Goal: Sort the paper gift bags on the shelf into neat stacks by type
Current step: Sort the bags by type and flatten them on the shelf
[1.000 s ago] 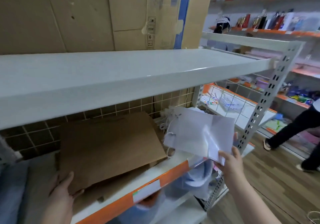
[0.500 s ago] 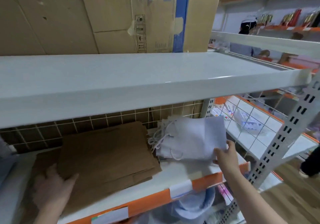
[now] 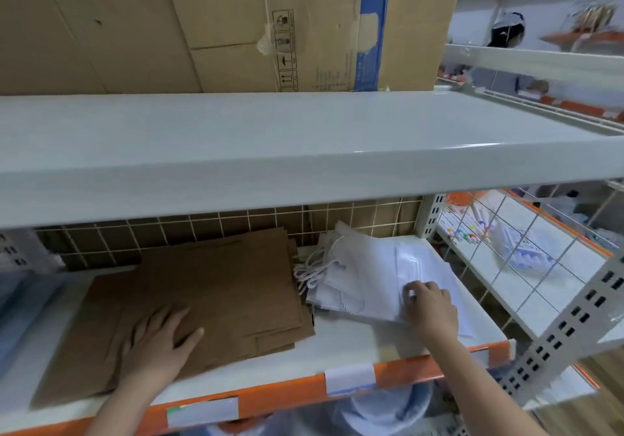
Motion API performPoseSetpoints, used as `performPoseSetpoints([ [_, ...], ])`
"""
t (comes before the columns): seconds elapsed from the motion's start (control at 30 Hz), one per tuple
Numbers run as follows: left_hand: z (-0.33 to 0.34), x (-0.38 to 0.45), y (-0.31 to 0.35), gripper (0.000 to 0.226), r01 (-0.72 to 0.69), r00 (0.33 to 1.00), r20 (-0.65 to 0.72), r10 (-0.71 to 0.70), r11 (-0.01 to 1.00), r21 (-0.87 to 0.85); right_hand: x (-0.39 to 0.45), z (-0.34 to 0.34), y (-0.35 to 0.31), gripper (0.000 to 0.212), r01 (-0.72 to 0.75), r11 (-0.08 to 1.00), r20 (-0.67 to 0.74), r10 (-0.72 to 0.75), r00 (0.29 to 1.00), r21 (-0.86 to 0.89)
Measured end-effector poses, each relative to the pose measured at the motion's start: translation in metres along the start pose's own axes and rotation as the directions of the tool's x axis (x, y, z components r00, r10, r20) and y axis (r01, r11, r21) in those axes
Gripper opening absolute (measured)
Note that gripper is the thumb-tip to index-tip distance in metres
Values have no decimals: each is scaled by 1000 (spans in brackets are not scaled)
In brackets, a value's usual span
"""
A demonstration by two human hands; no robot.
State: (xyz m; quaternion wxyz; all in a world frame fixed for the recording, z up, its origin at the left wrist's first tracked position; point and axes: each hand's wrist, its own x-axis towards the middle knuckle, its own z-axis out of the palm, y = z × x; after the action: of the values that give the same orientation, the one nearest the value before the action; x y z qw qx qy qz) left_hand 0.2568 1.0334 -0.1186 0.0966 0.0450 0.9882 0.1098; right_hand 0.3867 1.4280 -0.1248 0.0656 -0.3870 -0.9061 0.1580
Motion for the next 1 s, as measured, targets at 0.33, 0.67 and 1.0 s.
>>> performPoseSetpoints([
  [0.33, -16, -16, 2, 56, -31, 972, -231, 29, 999, -8, -25, -8, -33, 33, 80, 995, -178, -70, 982, 52],
  [0.67, -51, -38, -55, 42, -149, 892, -423, 160, 987, 59, -86, 7, -124, 30, 379, 916, -237, -343, 909, 129],
  [1.0, -100, -63, -170, 29, -175, 839, -495, 226, 973, 147, -180, 22, -239, 42, 464, 879, -75, -458, 886, 107],
])
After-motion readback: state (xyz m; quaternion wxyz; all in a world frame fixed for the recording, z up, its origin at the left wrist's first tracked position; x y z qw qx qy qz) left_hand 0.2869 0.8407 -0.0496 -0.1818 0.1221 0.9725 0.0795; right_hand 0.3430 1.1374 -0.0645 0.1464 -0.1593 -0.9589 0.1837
